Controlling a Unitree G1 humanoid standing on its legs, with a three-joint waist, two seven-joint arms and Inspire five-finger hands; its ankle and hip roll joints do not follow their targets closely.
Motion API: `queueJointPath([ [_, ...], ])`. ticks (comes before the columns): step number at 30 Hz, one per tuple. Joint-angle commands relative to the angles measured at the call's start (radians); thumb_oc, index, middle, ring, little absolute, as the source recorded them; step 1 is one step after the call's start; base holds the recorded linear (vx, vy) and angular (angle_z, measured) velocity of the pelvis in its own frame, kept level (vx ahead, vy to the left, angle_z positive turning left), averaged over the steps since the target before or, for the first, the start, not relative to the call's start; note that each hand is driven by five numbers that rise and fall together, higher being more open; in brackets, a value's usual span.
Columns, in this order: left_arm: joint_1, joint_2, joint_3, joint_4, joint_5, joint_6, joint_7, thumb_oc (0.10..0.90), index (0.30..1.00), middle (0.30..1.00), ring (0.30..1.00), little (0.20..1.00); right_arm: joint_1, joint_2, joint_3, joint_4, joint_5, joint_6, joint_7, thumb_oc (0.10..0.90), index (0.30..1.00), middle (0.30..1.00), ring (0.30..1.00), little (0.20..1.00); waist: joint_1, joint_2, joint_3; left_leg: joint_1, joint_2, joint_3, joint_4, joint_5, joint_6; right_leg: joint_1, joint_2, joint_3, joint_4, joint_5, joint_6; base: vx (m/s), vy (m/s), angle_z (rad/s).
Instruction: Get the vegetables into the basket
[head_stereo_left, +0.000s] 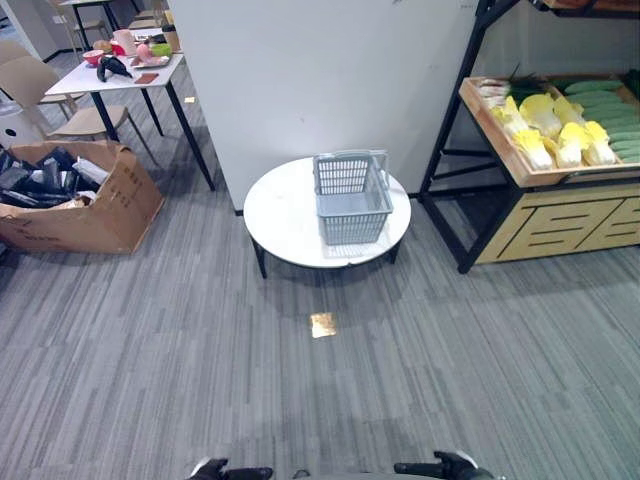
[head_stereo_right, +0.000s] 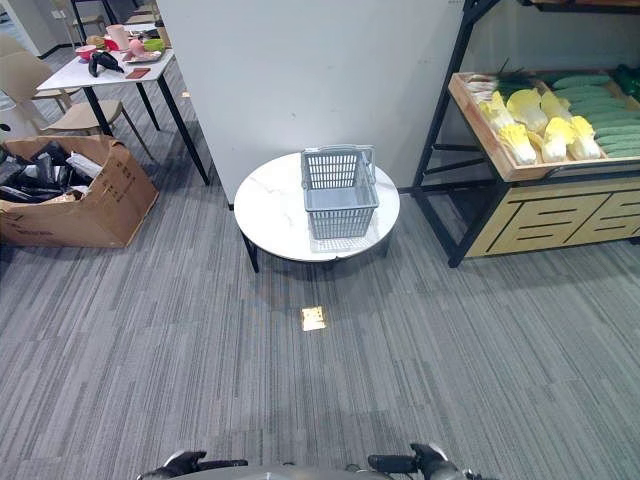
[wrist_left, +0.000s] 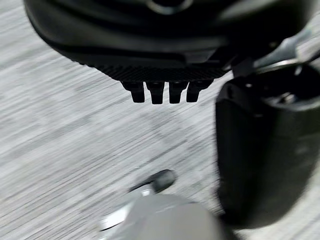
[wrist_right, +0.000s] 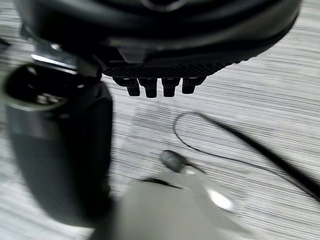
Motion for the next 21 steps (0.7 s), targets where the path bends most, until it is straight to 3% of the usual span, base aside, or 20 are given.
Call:
queueJointPath([
  [1, -0.041, -0.004, -0.016, 0.075, 0.022, 0.010, -0.006, 0.900, 1.000, 1.000, 1.000, 1.000, -0.031, -0.037, 0.023, 0.064, -0.036, 0.009, 0.001, 0.900, 1.000, 1.000, 1.000, 1.000, 0.001, -0.006, 0.032, 0.059, -0.018, 0.105, 0.001, -0.128, -0.004, 0.052, 0.008, -0.047, -0.001, -0.089, 0.070, 0.00, 0.000, 0.00],
  [21, -0.045, -0.010, -0.020, 0.082, 0.025, 0.016, 0.006, 0.900, 1.000, 1.000, 1.000, 1.000, -0.035, -0.041, 0.023, 0.075, -0.041, 0.013, 0.001, 0.900, 1.000, 1.000, 1.000, 1.000, 0.000, -0.002, 0.035, 0.065, -0.017, 0.106, 0.001, -0.128, -0.003, 0.060, 0.008, -0.046, -0.001, -0.090, 0.069, 0.00, 0.000, 0.00],
])
